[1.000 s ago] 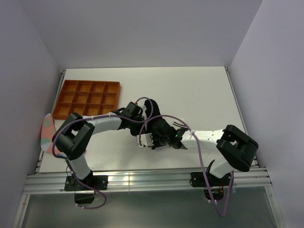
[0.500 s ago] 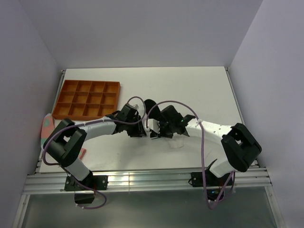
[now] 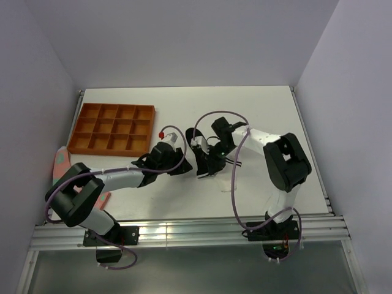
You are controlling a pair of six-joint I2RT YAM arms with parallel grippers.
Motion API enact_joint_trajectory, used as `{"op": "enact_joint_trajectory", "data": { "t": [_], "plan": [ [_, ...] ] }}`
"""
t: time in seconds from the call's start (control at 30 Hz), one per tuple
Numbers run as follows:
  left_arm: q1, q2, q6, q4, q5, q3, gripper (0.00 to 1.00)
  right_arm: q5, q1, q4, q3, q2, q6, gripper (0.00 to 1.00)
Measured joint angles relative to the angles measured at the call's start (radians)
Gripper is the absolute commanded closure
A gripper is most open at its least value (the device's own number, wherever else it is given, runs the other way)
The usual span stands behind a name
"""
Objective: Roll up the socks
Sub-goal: Roll the sock at the center of the board.
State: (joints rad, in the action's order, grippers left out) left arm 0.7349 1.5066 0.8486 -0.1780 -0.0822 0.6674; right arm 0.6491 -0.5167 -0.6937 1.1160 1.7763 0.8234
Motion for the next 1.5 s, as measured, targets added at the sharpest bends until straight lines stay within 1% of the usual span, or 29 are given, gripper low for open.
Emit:
{"op": "enact_joint_trajectory", "data": {
  "t": [0.23, 0.4, 0.5, 0.73, 1.07, 1.23, 1.5],
  "plan": [
    [0.041, 0.000, -0.104, -0.262, 0.031, -0.095, 0.58, 0.140, 0.107, -0.207, 0.180, 0.187, 0.009, 0.99],
    [0.054, 0.027, -0.168, -0.451, 0.010, -0.110, 0.57, 0.185, 0.146, -0.293, 0.222, 0.259, 0.012, 1.00],
    [0.054, 0.082, -0.210, -0.518, -0.031, -0.092, 0.57, 0.203, 0.160, -0.336, 0.240, 0.277, 0.010, 1.00],
    [0.054, 0.222, -0.262, -0.614, -0.168, -0.042, 0.56, 0.218, 0.175, -0.375, 0.273, 0.310, -0.019, 1.00],
    [0.054, 0.330, -0.261, -0.697, -0.291, -0.023, 0.56, 0.219, 0.187, -0.380, 0.291, 0.358, -0.103, 1.00],
    [0.054, 0.358, -0.261, -0.710, -0.319, -0.023, 0.55, 0.212, 0.187, -0.372, 0.292, 0.358, -0.142, 1.00],
    [0.054, 0.370, -0.262, -0.711, -0.325, -0.015, 0.57, 0.208, 0.190, -0.366, 0.293, 0.358, -0.178, 1.00]
  ]
}}
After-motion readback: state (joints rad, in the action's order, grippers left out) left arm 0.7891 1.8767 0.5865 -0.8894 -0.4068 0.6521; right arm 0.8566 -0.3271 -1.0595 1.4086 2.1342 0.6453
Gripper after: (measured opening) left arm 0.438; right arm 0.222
